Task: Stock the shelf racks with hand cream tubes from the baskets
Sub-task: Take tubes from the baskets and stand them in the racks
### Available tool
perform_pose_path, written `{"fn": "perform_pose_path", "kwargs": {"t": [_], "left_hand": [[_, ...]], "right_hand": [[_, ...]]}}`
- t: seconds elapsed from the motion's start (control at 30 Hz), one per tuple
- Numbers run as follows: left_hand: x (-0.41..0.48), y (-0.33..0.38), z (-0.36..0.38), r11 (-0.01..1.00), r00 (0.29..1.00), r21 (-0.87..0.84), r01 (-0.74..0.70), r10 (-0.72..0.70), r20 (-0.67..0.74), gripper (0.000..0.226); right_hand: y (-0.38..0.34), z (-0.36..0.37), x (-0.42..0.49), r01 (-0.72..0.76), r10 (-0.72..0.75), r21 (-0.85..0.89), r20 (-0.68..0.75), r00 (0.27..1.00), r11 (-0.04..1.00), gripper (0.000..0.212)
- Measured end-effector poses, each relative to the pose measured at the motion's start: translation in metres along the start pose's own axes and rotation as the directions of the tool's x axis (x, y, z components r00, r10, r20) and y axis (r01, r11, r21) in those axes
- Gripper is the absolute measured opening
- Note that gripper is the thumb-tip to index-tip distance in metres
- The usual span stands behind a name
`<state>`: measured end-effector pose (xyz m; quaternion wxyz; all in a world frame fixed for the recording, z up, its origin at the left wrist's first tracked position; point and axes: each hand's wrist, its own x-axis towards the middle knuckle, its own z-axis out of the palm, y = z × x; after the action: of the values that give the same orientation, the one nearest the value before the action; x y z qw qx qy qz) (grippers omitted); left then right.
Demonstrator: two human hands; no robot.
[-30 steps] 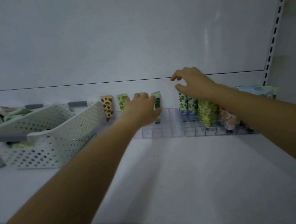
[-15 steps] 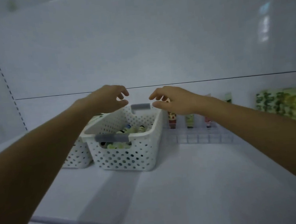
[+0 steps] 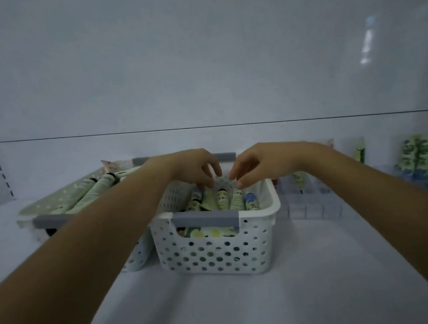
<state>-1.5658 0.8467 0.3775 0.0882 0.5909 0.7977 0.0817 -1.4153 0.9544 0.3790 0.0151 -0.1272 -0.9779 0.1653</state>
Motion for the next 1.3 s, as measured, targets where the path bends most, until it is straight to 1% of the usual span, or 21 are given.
{"fn": "perform_pose_path", "kwargs": {"t": [0.07, 0.1, 0.2, 0.23, 0.37, 0.47, 0.53, 0.63, 0.73, 0.8, 0.87, 0.9, 0.97, 1.03, 1.1, 1.17, 1.3], "left_hand": [[0.000, -0.003, 0.000, 1.000, 1.000, 0.000, -0.008, 0.008, 0.010, 0.028], [0.000, -0.005, 0.001, 1.000, 1.000, 0.028, -0.004, 0.003, 0.022, 0.029], [0.002, -0.005, 0.003, 0.986, 0.996, 0.165, 0.009, -0.024, 0.084, 0.036], [0.003, -0.004, 0.004, 0.983, 0.994, 0.184, 0.010, -0.030, 0.107, 0.039], [0.001, 0.001, -0.001, 0.988, 0.969, 0.157, -0.005, -0.034, 0.245, 0.050], [0.001, 0.005, -0.001, 0.972, 0.947, 0.233, -0.014, -0.062, 0.317, 0.057], [0.003, 0.004, 0.001, 0.966, 0.945, 0.260, -0.018, -0.069, 0.320, 0.054], [0.006, 0.001, 0.002, 0.966, 0.950, 0.256, -0.023, -0.059, 0.308, 0.048], [0.005, -0.002, 0.003, 0.970, 0.955, 0.238, -0.042, -0.031, 0.294, 0.049], [0.003, -0.002, 0.003, 0.975, 0.960, 0.212, -0.064, 0.002, 0.280, 0.044], [0.002, -0.002, 0.003, 0.984, 0.973, 0.153, -0.092, 0.055, 0.225, 0.036], [0.002, -0.001, 0.003, 0.989, 0.982, 0.111, -0.102, 0.082, 0.170, 0.032], [0.001, -0.001, 0.002, 0.991, 0.994, 0.078, -0.112, 0.112, 0.005, 0.027], [0.001, -0.002, 0.000, 0.988, 0.980, 0.114, -0.102, 0.120, -0.162, 0.025], [0.001, -0.006, -0.001, 0.992, 0.958, 0.083, -0.096, 0.115, -0.264, 0.023], [0.002, -0.010, -0.001, 0.996, 0.938, 0.049, -0.076, 0.088, -0.336, 0.024], [0.003, -0.013, -0.001, 0.999, 0.927, 0.028, -0.042, 0.049, -0.371, 0.030]], "right_hand": [[-0.001, -0.001, 0.008, -0.045, 0.045, -0.002, 0.027, 0.999, 0.999, 0.026], [-0.002, -0.001, 0.012, -0.067, 0.067, -0.012, 0.046, 0.997, 0.998, 0.027], [-0.002, -0.001, 0.023, -0.105, 0.108, -0.038, 0.089, 0.990, 0.994, 0.028], [-0.001, -0.001, 0.025, -0.108, 0.110, -0.027, 0.091, 0.990, 0.994, 0.027], [0.004, -0.001, 0.025, -0.082, 0.079, 0.038, 0.089, 0.993, 0.996, 0.026], [0.005, -0.002, 0.024, -0.077, 0.071, 0.055, 0.112, 0.991, 0.996, 0.028], [0.004, -0.002, 0.027, -0.088, 0.087, 0.004, 0.130, 0.988, 0.996, 0.031], [0.003, -0.001, 0.031, -0.116, 0.128, -0.082, 0.154, 0.980, 0.990, 0.034], [0.001, -0.001, 0.032, -0.122, 0.141, -0.121, 0.156, 0.978, 0.985, 0.035], [0.000, -0.001, 0.032, -0.123, 0.143, -0.133, 0.150, 0.978, 0.983, 0.040], [-0.002, -0.001, 0.031, -0.126, 0.144, -0.129, 0.148, 0.978, 0.984, 0.041], [-0.003, -0.001, 0.030, -0.129, 0.146, -0.120, 0.147, 0.978, 0.984, 0.041], [-0.004, -0.002, 0.028, -0.128, 0.142, -0.108, 0.138, 0.980, 0.986, 0.038], [-0.004, -0.004, 0.027, -0.116, 0.129, -0.111, 0.118, 0.985, 0.987, 0.031], [-0.007, -0.004, 0.027, -0.114, 0.129, -0.138, 0.100, 0.987, 0.984, 0.024], [-0.013, -0.004, 0.026, -0.117, 0.138, -0.182, 0.107, 0.985, 0.976, 0.025], [-0.030, 0.005, 0.027, -0.150, 0.207, -0.298, 0.172, 0.963, 0.943, 0.048]]}}
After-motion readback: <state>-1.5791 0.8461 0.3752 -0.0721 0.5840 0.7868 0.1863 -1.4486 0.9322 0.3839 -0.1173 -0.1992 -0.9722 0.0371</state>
